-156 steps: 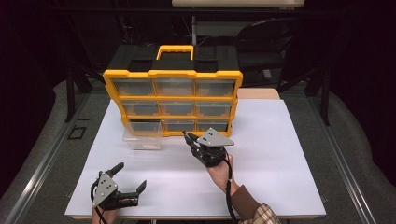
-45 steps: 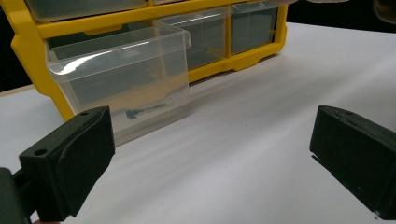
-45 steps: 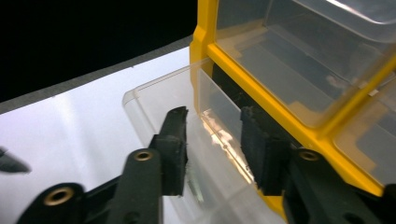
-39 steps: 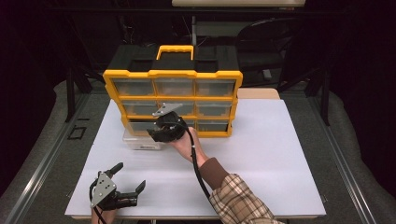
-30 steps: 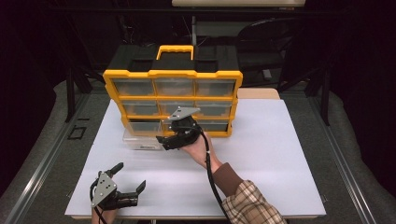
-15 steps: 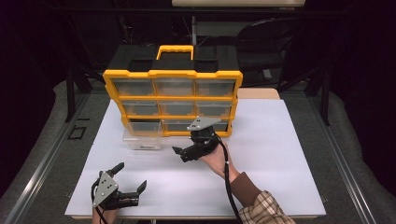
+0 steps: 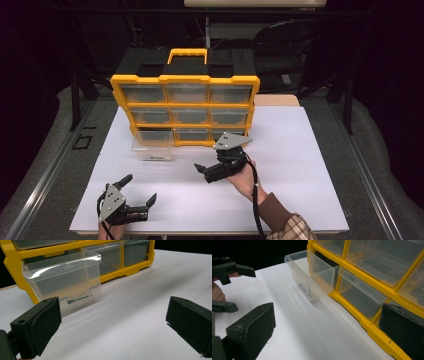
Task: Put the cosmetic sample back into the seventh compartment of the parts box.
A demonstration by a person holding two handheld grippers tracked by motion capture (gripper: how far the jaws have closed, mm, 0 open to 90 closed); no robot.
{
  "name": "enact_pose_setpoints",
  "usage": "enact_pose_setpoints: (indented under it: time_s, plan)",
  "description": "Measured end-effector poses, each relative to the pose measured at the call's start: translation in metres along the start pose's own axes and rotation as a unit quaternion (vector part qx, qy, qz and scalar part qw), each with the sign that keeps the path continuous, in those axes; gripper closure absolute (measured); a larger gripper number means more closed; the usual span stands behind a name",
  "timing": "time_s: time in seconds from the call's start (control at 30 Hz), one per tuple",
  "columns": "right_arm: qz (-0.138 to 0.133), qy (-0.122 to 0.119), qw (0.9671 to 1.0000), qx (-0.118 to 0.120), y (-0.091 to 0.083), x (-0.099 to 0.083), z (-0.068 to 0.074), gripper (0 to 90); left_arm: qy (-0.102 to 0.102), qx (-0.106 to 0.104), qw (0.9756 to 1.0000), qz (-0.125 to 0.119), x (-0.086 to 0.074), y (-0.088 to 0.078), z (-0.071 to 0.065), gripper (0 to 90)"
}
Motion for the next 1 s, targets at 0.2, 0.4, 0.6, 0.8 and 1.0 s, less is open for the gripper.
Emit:
enact_pose_setpoints:
  time_s: [0.2,0.4,0.6,0.8,1.0]
  plan:
    - [-0.014,-0.003,0.9998,-0.014,-0.020,-0.013,-0.009,0.0,0.000,0.001,1.0000,0.000,0.000,0.000,0.000,0.0]
    - [-0.032,-0.001,0.9989,-0.034,-0.042,-0.026,-0.022,0.0,0.001,0.000,1.0000,0.001,0.000,0.001,0.000,0.0]
    - [-0.040,0.000,0.9978,-0.053,-0.060,-0.038,-0.032,0.2,0.002,-0.001,1.0000,0.001,0.000,0.001,0.000,0.0]
    - [-0.046,0.003,0.9969,-0.064,-0.073,-0.050,-0.039,0.3,0.002,-0.001,1.0000,0.000,0.001,0.002,0.000,0.0]
    - [-0.058,0.007,0.9953,-0.078,-0.088,-0.065,-0.048,0.2,0.001,-0.001,1.0000,0.000,0.001,0.002,0.000,0.0]
Point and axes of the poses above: each handheld gripper's, and its own axes: y roughly forward along the jaws, x roughly out of its top, z roughly to its left, the point moved 7 cm from there along y, roughly forward along the jaws, and after that the axes turned 14 degrees about y, right-handed, at the moved point
